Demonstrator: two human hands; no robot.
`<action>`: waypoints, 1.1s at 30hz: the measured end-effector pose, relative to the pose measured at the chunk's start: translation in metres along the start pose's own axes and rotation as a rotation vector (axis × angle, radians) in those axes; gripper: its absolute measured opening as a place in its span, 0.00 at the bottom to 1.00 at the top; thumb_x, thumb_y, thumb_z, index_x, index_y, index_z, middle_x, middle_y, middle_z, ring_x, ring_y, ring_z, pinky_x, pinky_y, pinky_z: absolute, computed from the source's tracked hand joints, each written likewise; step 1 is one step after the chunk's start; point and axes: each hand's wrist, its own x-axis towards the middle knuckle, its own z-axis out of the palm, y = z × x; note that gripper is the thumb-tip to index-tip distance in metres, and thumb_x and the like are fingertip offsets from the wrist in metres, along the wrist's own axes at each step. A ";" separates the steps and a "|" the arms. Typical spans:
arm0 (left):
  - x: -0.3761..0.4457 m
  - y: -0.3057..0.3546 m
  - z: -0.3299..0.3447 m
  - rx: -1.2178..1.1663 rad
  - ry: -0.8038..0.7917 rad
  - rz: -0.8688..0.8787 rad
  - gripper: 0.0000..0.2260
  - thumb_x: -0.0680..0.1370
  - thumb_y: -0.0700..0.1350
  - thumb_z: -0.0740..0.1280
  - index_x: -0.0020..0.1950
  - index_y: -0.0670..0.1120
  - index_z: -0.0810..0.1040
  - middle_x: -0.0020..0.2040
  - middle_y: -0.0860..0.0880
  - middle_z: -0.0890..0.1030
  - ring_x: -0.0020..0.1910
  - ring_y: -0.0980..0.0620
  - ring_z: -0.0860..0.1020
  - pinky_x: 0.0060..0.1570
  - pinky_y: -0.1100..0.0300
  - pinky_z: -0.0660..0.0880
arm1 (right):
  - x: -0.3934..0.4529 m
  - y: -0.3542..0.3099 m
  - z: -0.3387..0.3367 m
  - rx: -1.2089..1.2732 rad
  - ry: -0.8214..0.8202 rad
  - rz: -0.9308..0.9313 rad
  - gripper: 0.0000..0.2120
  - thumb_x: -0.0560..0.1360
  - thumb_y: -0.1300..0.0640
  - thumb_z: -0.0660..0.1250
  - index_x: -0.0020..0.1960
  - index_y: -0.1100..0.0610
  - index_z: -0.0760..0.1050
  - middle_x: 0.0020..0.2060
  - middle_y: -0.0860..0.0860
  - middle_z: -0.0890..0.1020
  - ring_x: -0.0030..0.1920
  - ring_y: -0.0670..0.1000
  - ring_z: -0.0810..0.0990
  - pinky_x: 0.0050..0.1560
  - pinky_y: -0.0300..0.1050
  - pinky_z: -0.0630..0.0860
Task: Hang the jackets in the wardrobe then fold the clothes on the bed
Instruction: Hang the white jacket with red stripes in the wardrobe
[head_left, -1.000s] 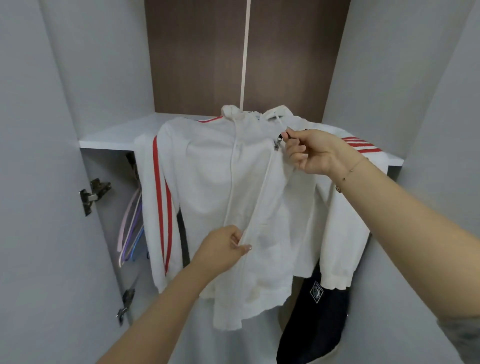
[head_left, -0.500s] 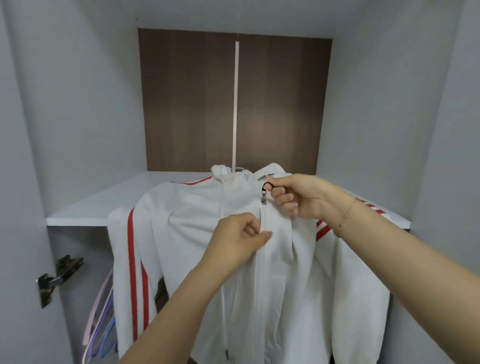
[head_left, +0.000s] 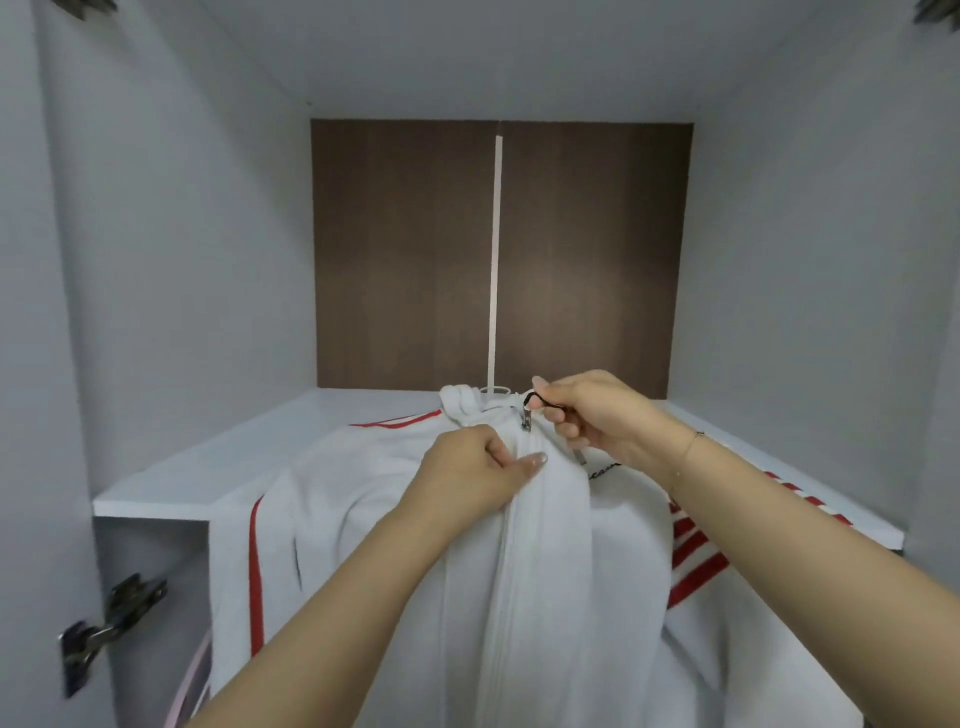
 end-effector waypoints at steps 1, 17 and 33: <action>0.006 0.001 0.007 -0.006 0.018 0.010 0.17 0.74 0.55 0.73 0.37 0.44 0.74 0.30 0.53 0.75 0.32 0.53 0.74 0.36 0.60 0.69 | 0.002 0.000 0.001 -0.050 0.011 -0.009 0.13 0.81 0.55 0.64 0.41 0.60 0.78 0.25 0.49 0.70 0.23 0.45 0.65 0.23 0.37 0.60; 0.012 -0.023 -0.012 0.040 -0.283 0.061 0.23 0.75 0.49 0.72 0.30 0.48 0.59 0.28 0.54 0.61 0.31 0.54 0.60 0.33 0.58 0.56 | 0.087 0.003 0.000 -0.434 0.154 -0.058 0.19 0.82 0.52 0.62 0.35 0.59 0.75 0.27 0.50 0.72 0.24 0.47 0.69 0.27 0.37 0.66; 0.088 -0.124 -0.036 0.622 -0.129 -0.289 0.29 0.79 0.67 0.49 0.76 0.56 0.63 0.72 0.47 0.64 0.72 0.46 0.59 0.69 0.49 0.57 | 0.122 0.046 -0.014 -1.123 -0.108 0.134 0.21 0.80 0.38 0.53 0.36 0.52 0.64 0.37 0.48 0.73 0.45 0.52 0.72 0.53 0.47 0.62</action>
